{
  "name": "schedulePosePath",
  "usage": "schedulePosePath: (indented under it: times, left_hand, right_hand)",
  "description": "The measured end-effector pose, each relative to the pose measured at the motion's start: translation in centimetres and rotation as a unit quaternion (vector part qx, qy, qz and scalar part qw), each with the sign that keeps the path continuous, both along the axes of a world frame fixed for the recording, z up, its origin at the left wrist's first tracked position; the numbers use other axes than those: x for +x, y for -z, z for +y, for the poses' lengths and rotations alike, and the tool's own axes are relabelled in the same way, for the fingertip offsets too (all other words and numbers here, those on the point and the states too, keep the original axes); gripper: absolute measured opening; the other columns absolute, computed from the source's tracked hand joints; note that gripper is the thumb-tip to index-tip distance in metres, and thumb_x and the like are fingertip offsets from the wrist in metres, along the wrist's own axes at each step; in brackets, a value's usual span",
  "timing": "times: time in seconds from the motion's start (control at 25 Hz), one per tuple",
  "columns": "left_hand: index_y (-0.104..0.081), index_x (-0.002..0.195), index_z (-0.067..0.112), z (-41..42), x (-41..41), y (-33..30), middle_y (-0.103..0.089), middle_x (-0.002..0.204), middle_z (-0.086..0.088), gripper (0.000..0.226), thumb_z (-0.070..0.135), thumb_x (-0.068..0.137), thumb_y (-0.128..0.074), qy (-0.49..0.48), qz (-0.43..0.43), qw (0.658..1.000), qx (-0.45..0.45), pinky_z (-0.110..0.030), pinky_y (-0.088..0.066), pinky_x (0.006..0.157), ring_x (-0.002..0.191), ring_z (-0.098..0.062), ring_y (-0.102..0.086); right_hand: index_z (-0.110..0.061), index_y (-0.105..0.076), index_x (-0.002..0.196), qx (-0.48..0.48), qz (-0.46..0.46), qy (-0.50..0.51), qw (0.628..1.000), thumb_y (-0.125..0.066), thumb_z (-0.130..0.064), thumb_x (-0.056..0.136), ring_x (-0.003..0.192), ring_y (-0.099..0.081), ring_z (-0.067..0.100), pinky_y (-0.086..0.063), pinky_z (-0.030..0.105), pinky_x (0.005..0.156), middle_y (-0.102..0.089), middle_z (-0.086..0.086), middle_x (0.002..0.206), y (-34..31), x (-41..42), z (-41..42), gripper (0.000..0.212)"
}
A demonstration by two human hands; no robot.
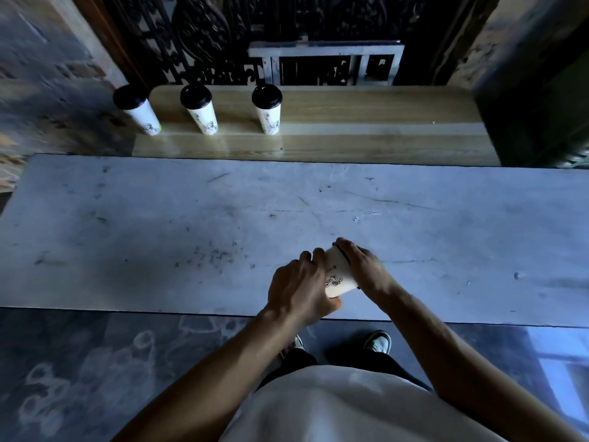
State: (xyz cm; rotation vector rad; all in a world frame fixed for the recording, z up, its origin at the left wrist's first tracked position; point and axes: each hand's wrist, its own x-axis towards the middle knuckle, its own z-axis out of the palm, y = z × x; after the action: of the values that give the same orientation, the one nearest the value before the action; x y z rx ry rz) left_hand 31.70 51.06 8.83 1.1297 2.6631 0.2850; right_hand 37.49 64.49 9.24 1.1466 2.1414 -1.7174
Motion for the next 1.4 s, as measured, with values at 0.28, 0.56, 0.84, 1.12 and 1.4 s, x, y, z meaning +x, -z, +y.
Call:
schedulePosePath:
  times: [0.28, 0.56, 0.84, 1.12, 1.4]
  left_hand:
    - [-0.049, 0.111, 0.014, 0.5, 0.4, -0.3, -0.064, 0.094, -0.004, 0.056, 0.047, 0.069, -0.067, -0.033, -0.007, 0.999, 0.025, -0.031, -0.043, 0.06, 0.077, -0.031, -0.069]
    - [-0.05, 0.109, 0.017, 1.1, 0.0, -0.4, -0.066, 0.091, -0.001, 0.061, 0.053, 0.063, -0.069, -0.045, -0.016, 0.998, 0.049, -0.031, -0.045, 0.059, 0.075, -0.032, -0.07]
    - [-0.048, 0.109, 0.019, 2.0, -0.8, -1.7, -0.07, 0.101, 0.001, 0.061, 0.056, 0.067, -0.071, -0.067, -0.085, 0.994, 0.025, -0.033, -0.053, 0.07, 0.087, -0.029, -0.07]
    - [-0.059, 0.1, 0.029, 2.6, -2.4, -2.4, -0.066, 0.096, 0.009, 0.058, 0.079, 0.082, -0.037, -0.231, -0.369, 0.878, 0.198, -0.024, -0.047, 0.068, 0.09, -0.01, -0.065]
    - [-0.066, 0.125, 0.016, 2.2, -0.7, -2.6, -0.071, 0.109, -0.003, 0.059, 0.052, 0.107, -0.023, -0.341, -0.445, 0.778, 0.283, -0.033, -0.055, 0.09, 0.103, -0.017, -0.068]
  right_hand:
    - [-0.023, -0.071, 0.109, 0.006, 0.024, 0.02, 1.0, -0.043, -0.055, 0.085, 0.105, -0.063, 0.028, -0.048, 0.043, 0.093, -0.07, 0.005, 0.113, -1.1, -0.8, -0.2, 0.049]
    - [-0.032, -0.067, 0.128, -0.002, 0.115, 0.067, 0.991, -0.046, -0.058, 0.086, 0.112, -0.062, 0.015, -0.05, 0.033, 0.097, -0.07, -0.006, 0.12, -1.1, 0.4, -0.4, 0.054]
    - [-0.034, -0.072, 0.121, -0.068, 0.094, 0.025, 0.993, -0.05, -0.066, 0.084, 0.117, -0.063, 0.017, -0.048, 0.039, 0.106, -0.07, -0.006, 0.126, -0.9, -0.4, 2.0, 0.053]
    - [-0.006, -0.061, 0.132, -0.411, 0.208, 0.267, 0.847, -0.038, -0.031, 0.098, 0.087, -0.067, 0.037, -0.055, 0.045, 0.082, -0.069, 0.023, 0.103, 1.0, 0.6, 3.7, 0.048]
    - [-0.012, -0.071, 0.109, -0.341, 0.207, 0.106, 0.911, -0.057, -0.02, 0.081, 0.089, -0.07, 0.025, -0.053, 0.038, 0.087, -0.076, 0.009, 0.099, 1.4, 2.4, 0.1, 0.033]
